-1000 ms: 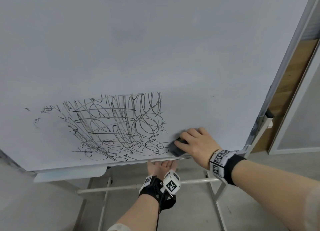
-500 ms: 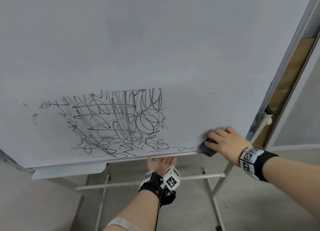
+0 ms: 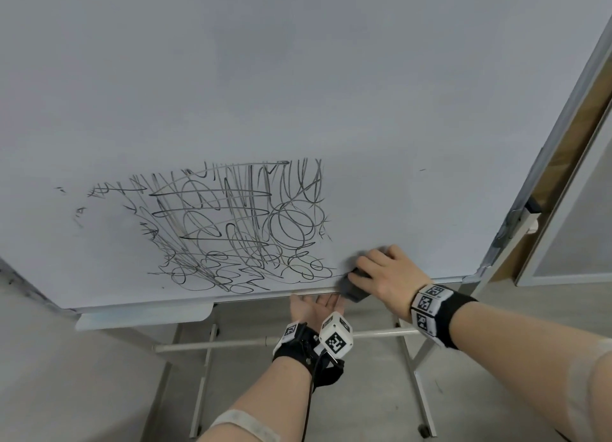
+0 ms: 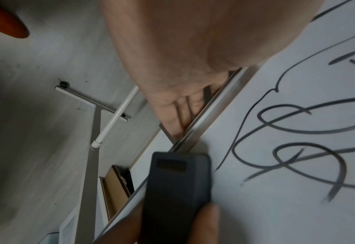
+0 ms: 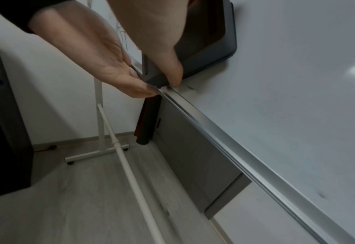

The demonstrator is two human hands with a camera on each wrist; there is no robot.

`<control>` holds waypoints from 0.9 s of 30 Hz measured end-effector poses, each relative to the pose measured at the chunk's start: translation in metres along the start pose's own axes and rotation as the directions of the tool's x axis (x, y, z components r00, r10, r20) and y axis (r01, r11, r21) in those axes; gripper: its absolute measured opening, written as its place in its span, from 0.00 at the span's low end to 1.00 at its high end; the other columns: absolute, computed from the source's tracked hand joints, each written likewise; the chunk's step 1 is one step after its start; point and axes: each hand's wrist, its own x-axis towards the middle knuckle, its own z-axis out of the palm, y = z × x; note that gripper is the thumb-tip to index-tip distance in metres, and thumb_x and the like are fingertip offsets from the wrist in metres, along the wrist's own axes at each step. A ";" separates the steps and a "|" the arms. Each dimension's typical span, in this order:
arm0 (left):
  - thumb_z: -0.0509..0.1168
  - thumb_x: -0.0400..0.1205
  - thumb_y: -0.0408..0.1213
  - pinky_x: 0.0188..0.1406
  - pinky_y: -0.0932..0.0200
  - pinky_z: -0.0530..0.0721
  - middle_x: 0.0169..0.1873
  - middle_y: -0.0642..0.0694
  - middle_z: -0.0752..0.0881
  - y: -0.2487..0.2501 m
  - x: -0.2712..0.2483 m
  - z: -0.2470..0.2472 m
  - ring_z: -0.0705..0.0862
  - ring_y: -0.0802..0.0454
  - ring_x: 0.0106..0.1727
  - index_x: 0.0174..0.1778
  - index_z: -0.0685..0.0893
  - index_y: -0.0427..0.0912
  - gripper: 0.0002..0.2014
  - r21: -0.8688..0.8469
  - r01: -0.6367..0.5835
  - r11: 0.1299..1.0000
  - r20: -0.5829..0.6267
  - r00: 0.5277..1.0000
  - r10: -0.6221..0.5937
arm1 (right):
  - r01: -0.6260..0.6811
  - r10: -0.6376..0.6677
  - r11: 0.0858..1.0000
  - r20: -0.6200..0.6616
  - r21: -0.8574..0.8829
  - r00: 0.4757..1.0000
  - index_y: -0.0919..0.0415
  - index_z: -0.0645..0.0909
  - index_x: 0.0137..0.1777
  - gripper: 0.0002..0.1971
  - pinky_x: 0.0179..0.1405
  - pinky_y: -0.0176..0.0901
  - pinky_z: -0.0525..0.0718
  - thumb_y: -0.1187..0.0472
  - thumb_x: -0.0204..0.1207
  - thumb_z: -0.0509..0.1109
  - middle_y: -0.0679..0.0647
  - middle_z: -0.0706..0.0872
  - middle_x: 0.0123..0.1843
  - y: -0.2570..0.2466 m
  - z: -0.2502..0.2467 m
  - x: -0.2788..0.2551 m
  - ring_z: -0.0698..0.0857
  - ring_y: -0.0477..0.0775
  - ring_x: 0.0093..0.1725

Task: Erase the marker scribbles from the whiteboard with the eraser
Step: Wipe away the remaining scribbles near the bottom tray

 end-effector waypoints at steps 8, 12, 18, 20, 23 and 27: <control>0.43 0.88 0.61 0.78 0.32 0.64 0.84 0.36 0.63 0.004 0.000 -0.004 0.61 0.36 0.84 0.86 0.56 0.50 0.32 0.004 0.033 0.999 0.038 0.999 -0.033 | -0.054 0.057 0.996 0.042 -0.070 0.997 0.57 0.87 0.49 0.17 0.46 0.52 0.69 0.70 0.65 0.61 0.56 0.85 0.49 0.032 -0.001 -0.044 0.81 0.61 0.51; 0.43 0.88 0.61 0.77 0.32 0.64 0.81 0.35 0.68 0.004 0.004 -0.009 0.64 0.36 0.83 0.84 0.64 0.45 0.33 0.057 0.040 0.998 0.061 0.997 -0.044 | -0.043 0.043 0.998 -0.001 -0.037 0.999 0.57 0.87 0.52 0.17 0.47 0.53 0.72 0.69 0.68 0.61 0.56 0.84 0.50 0.009 0.004 -0.022 0.79 0.61 0.52; 0.48 0.86 0.55 0.73 0.22 0.64 0.69 0.37 0.81 0.010 0.007 -0.020 0.78 0.37 0.69 0.65 0.80 0.41 0.26 0.021 0.092 0.996 0.148 0.984 -0.094 | 0.003 -0.003 1.000 0.035 0.025 0.999 0.57 0.85 0.58 0.17 0.51 0.56 0.78 0.64 0.68 0.69 0.56 0.85 0.59 -0.038 0.014 0.034 0.84 0.62 0.58; 0.49 0.85 0.53 0.73 0.23 0.66 0.67 0.37 0.82 0.018 0.005 -0.023 0.78 0.36 0.70 0.64 0.80 0.37 0.26 0.023 0.105 0.994 0.140 0.984 -0.108 | 0.003 -0.004 0.999 0.032 0.034 0.999 0.57 0.85 0.58 0.17 0.51 0.56 0.77 0.65 0.67 0.70 0.56 0.84 0.61 -0.037 0.012 0.035 0.83 0.62 0.58; 0.45 0.87 0.55 0.77 0.28 0.63 0.78 0.33 0.72 0.032 0.001 -0.029 0.68 0.32 0.80 0.80 0.68 0.38 0.31 -0.010 0.104 0.995 0.090 0.991 -0.103 | -0.022 0.022 1.000 0.040 0.009 0.999 0.56 0.85 0.53 0.16 0.49 0.55 0.74 0.68 0.64 0.72 0.55 0.83 0.55 -0.025 0.005 0.025 0.82 0.61 0.54; 0.40 0.89 0.53 0.81 0.31 0.58 0.84 0.34 0.62 0.058 -0.006 -0.040 0.61 0.33 0.84 0.85 0.60 0.41 0.30 -0.102 0.071 0.992 0.023 0.997 -0.069 | -0.105 0.109 0.993 0.076 -0.059 0.991 0.56 0.81 0.45 0.18 0.43 0.53 0.71 0.71 0.56 0.75 0.56 0.80 0.48 -0.001 0.000 0.000 0.79 0.61 0.48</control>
